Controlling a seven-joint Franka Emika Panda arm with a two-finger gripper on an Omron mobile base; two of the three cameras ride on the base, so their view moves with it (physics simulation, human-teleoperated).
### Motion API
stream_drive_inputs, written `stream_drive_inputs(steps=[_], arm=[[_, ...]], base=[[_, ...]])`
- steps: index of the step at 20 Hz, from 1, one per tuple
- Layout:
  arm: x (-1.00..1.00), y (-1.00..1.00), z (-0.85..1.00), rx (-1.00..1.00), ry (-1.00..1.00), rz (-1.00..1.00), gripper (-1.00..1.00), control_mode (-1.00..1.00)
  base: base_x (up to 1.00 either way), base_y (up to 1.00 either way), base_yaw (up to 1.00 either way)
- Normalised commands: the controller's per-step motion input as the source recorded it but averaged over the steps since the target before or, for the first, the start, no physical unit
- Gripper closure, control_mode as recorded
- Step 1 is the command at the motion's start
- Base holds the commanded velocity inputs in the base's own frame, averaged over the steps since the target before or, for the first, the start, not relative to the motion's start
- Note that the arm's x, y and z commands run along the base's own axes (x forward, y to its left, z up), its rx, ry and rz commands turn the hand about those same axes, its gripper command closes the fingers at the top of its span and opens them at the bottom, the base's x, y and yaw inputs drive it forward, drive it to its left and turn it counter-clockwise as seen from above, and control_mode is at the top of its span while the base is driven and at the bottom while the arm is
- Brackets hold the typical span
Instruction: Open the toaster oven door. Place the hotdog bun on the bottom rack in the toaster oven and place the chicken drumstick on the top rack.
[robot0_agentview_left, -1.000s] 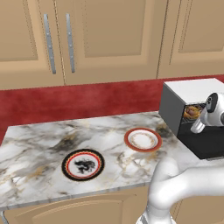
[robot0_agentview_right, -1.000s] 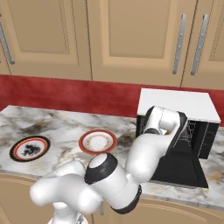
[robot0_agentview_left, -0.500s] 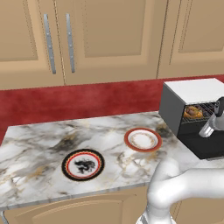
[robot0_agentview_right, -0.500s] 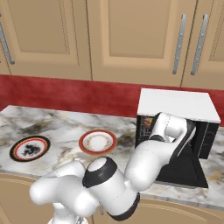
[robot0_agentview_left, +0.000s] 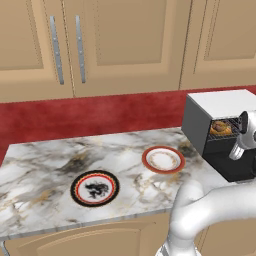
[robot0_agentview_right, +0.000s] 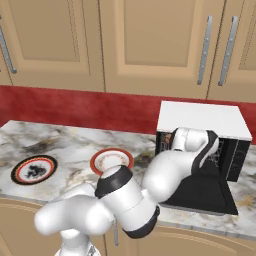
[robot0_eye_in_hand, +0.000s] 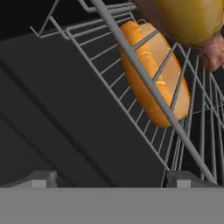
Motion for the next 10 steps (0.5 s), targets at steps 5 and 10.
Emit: stream_drive_inputs(steps=[5,10], arm=[[0.33,-0.21,0.47,0.2,0.31,0.0,-1.0,-1.0],[0.41,-0.14,0.58,0.23,0.23,0.0,-1.0,-1.0]], base=[[0.0,0.0,0.0],[0.0,0.0,0.0]])
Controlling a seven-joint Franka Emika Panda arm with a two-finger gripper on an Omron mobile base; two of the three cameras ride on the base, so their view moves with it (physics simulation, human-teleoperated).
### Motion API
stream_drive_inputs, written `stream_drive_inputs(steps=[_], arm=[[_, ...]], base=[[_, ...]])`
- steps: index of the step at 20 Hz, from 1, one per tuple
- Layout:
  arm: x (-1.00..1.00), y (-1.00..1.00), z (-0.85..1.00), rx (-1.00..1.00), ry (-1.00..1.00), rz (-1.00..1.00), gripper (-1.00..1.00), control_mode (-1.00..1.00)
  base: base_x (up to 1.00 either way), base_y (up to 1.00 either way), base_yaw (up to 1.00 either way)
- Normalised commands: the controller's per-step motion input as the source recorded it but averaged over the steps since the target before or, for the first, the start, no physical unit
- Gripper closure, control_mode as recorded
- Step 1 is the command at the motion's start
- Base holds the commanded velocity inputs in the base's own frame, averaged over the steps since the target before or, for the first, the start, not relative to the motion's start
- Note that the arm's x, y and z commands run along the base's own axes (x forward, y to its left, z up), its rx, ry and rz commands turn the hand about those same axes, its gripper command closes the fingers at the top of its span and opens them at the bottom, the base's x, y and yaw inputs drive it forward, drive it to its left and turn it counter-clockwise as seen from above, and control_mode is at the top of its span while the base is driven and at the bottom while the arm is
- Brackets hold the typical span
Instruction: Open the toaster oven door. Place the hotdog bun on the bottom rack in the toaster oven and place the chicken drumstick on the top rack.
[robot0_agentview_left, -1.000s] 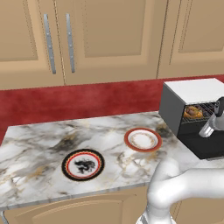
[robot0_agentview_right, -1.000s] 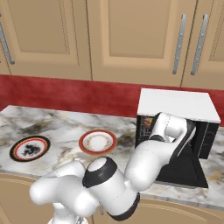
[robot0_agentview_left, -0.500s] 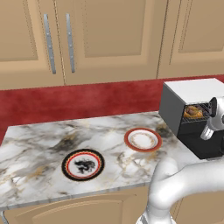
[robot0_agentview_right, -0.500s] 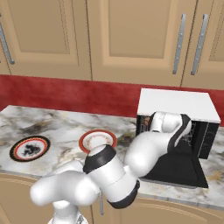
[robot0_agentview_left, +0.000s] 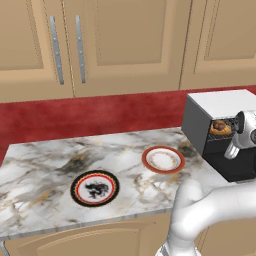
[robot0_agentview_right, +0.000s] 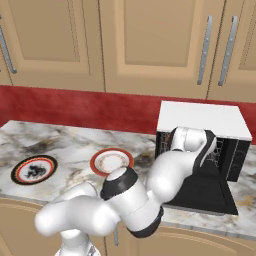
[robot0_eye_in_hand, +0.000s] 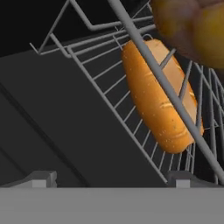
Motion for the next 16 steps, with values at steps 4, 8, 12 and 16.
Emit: stream_drive_inputs(steps=[4,8,12,16], arm=[[0.43,0.0,0.63,0.12,0.17,-0.16,-1.0,-1.0],[0.42,0.03,0.52,0.11,0.19,-0.13,-1.0,-1.0],[0.46,0.08,0.44,0.1,0.24,-0.12,-1.0,-1.0],[0.45,0.13,0.4,0.1,0.26,-0.09,-1.0,-1.0]], base=[[0.0,0.0,0.0],[0.0,0.0,0.0],[0.0,0.0,0.0],[0.0,0.0,0.0]])
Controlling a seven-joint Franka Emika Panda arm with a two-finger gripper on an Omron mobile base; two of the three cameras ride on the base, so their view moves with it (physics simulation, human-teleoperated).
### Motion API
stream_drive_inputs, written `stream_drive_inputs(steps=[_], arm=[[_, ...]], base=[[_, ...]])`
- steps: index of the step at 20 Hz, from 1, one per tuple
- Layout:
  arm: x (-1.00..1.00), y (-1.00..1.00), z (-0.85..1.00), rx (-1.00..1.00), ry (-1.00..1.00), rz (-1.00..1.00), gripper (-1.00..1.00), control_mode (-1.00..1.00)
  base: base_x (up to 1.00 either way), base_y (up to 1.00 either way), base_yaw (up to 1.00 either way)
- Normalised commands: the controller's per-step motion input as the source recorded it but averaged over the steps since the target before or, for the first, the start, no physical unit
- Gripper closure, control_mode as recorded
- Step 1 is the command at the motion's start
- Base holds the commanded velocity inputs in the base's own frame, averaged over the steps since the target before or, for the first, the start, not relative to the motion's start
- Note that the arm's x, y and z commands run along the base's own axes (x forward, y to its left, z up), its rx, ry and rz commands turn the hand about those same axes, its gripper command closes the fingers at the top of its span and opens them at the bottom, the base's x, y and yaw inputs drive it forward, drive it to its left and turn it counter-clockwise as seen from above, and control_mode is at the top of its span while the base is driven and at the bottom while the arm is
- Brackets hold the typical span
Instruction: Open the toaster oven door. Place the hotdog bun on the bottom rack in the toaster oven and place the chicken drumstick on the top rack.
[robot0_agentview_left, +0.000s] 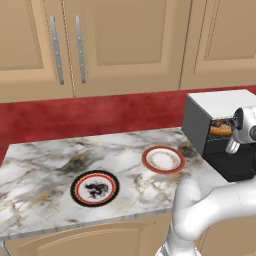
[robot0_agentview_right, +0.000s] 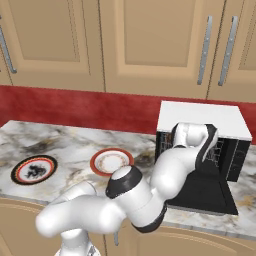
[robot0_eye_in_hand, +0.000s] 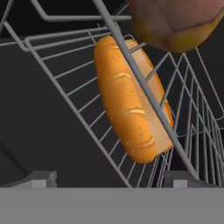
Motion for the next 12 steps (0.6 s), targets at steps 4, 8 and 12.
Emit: stream_drive_inputs(steps=[4,8,12], arm=[[0.41,0.09,0.41,0.12,0.26,-0.07,-1.0,-1.0],[0.38,0.04,0.39,0.15,0.27,-0.06,-1.0,-1.0],[0.37,0.04,0.38,0.18,0.25,-0.04,-1.0,-1.0]], base=[[0.0,0.0,0.0],[0.0,0.0,0.0],[0.0,0.0,0.0]])
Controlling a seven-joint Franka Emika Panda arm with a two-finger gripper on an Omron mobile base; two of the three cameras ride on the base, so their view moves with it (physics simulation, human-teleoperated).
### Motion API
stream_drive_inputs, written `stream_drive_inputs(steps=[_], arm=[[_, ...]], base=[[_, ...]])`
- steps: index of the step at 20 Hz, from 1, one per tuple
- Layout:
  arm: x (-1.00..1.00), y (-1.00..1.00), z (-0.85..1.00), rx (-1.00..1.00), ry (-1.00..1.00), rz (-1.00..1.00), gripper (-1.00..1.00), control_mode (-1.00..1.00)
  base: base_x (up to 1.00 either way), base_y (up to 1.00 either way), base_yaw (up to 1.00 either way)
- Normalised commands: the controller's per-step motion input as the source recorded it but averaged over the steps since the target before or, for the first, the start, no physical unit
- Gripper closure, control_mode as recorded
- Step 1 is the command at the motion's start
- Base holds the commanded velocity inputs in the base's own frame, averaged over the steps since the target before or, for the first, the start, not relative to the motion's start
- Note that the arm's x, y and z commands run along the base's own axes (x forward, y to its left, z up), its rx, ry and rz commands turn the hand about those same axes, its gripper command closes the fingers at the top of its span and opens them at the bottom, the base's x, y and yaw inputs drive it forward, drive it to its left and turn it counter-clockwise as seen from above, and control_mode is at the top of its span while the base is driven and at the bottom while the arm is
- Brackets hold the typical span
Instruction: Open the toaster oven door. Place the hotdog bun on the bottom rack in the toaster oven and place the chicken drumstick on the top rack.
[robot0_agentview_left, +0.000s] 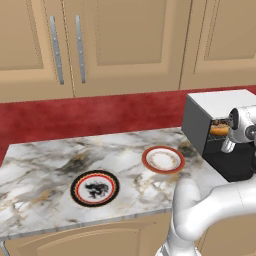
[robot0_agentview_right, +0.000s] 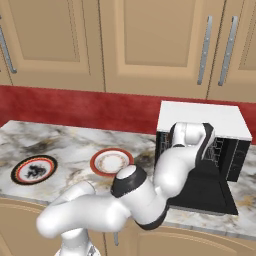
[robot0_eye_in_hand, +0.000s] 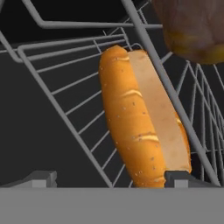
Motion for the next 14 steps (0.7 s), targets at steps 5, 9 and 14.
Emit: stream_drive_inputs(steps=[5,9,14], arm=[[0.37,0.03,0.43,0.16,0.24,-0.03,-1.0,-1.0],[0.37,0.01,0.55,0.15,0.23,-0.03,-1.0,-1.0],[0.38,0.03,0.53,0.13,0.25,-0.03,-1.0,-1.0]], base=[[0.0,0.0,0.0],[0.0,0.0,0.0],[0.0,0.0,0.0]])
